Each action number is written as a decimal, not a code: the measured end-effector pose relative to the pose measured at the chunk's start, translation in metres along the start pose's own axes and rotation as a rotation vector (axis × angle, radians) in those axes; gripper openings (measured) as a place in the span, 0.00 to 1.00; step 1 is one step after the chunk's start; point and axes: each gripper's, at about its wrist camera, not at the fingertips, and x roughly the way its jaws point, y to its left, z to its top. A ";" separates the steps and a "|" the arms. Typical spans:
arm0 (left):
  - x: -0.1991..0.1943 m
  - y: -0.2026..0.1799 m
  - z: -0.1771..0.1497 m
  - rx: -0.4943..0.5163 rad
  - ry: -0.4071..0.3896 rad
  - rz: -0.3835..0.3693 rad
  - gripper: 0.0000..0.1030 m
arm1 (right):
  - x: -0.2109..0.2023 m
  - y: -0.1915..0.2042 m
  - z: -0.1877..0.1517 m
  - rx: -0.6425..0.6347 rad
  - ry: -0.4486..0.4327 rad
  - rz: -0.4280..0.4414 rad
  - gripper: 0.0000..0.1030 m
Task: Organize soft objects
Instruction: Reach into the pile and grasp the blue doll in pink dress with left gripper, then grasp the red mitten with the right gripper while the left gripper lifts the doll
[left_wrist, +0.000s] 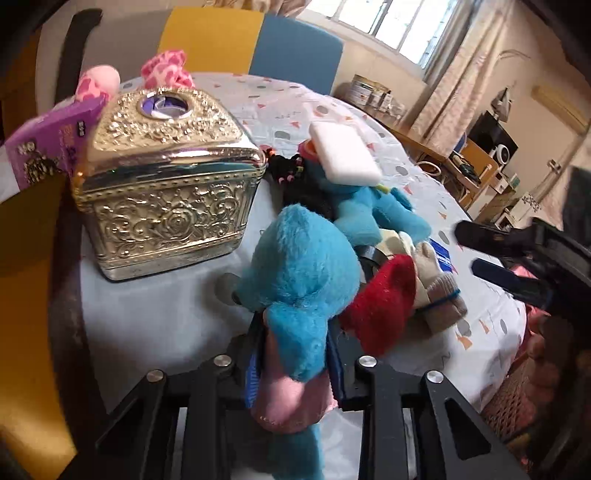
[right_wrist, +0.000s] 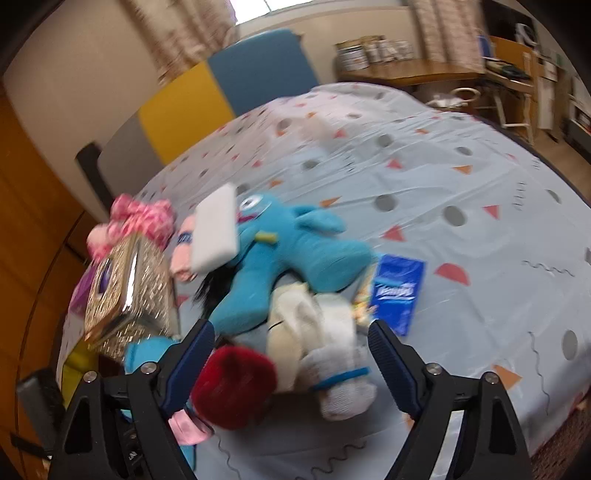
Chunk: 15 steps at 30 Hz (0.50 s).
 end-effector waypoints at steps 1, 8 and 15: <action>-0.003 0.001 -0.002 -0.006 0.000 -0.008 0.22 | 0.003 0.004 -0.001 -0.016 0.015 0.003 0.84; -0.018 0.005 -0.013 0.010 -0.013 0.025 0.22 | 0.014 0.017 -0.008 -0.073 0.099 0.042 0.80; -0.006 0.005 -0.025 -0.004 0.040 0.031 0.27 | 0.023 0.020 -0.016 -0.046 0.187 0.137 0.79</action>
